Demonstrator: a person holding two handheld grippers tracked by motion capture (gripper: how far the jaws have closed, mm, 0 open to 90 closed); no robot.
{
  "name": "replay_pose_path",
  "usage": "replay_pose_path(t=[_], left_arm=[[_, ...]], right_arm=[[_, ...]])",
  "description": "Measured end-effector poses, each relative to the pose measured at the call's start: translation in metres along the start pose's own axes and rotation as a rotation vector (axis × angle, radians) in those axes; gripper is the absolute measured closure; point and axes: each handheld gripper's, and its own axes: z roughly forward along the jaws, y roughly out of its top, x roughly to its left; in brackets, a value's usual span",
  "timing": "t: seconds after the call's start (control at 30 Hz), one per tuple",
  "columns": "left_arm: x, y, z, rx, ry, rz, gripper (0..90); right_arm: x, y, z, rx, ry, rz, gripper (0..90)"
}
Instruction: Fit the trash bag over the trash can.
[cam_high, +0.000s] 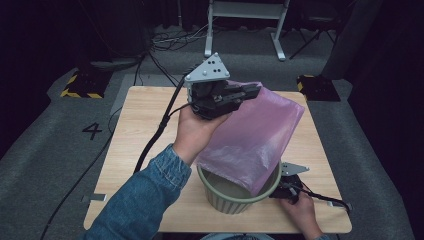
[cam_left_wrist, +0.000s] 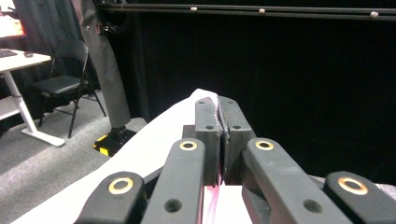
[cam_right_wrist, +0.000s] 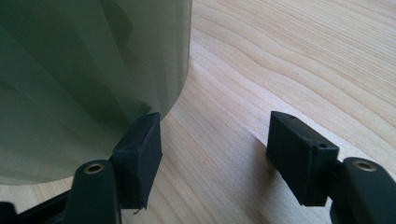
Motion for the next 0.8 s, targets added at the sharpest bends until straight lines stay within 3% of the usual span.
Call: replay_pose_path(t=[0.43, 0.8], left_arm=[[0.003, -0.03, 0.004, 0.024, -0.01, -0.023, 87.3], [0.003, -0.057, -0.006, 0.065, 0.001, -0.036, 86.9]], right_arm=[[0.0, 0.0, 0.0, -0.001, -0.001, -0.002, 35.6], [0.0, 0.0, 0.0, -0.001, -0.001, -0.003, 35.6]])
